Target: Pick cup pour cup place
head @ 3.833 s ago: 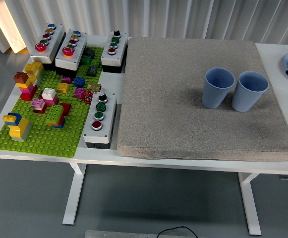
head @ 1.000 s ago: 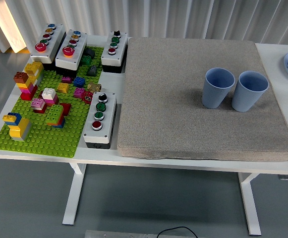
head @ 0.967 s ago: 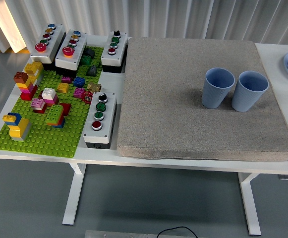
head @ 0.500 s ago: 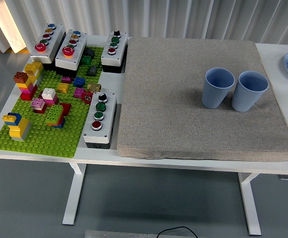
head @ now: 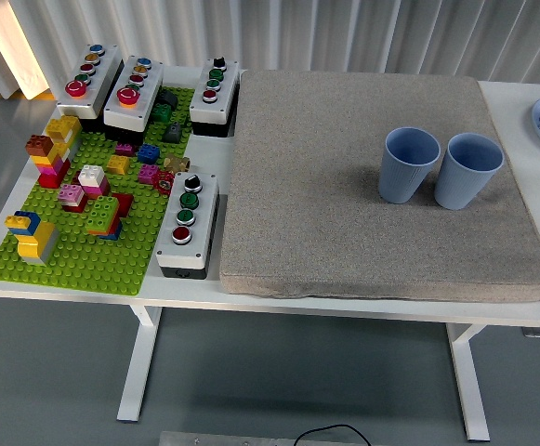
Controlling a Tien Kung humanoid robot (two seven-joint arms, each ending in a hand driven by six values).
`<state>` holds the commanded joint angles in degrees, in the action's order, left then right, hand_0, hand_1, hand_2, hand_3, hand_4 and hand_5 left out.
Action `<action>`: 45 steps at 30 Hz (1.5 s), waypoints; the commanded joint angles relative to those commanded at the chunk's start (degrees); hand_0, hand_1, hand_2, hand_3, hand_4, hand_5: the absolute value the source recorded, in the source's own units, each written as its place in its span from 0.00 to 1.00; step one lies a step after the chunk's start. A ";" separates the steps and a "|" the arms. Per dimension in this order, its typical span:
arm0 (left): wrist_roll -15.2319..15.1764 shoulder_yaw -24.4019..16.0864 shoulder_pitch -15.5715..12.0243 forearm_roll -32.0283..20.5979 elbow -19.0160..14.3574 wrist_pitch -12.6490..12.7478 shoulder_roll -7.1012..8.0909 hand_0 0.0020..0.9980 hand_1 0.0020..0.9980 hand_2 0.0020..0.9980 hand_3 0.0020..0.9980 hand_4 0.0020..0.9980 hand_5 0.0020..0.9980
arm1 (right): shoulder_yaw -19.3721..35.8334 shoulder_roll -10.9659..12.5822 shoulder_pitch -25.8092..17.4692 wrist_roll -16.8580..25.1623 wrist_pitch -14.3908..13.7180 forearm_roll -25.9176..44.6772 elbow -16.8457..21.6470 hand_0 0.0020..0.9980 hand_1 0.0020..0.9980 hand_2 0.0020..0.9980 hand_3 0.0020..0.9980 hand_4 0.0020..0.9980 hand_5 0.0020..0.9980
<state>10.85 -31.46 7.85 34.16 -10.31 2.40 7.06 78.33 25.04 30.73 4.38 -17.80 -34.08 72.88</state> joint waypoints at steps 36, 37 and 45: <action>-0.18 1.42 -0.79 -2.23 0.00 0.16 0.00 0.75 0.78 0.84 0.64 0.55 0.94 | -1.09 -0.31 0.38 -1.07 0.30 -1.56 0.26 0.93 0.85 0.86 0.88 0.74 0.91; -0.18 1.43 -0.78 -2.28 0.00 0.17 0.00 0.75 0.78 0.84 0.64 0.55 0.94 | -1.11 -0.30 0.39 -1.04 0.35 -1.45 0.24 0.93 0.85 0.86 0.88 0.74 0.91; -0.05 0.48 -0.58 -1.51 0.00 0.16 -0.05 0.75 0.78 0.83 0.64 0.55 0.94 | -0.88 -0.17 0.47 -0.97 0.70 -1.22 0.21 0.94 0.85 0.86 0.87 0.74 0.91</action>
<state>10.79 -30.98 7.27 32.65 -10.31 2.55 7.01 77.45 24.87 31.20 3.41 -17.10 -35.30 73.09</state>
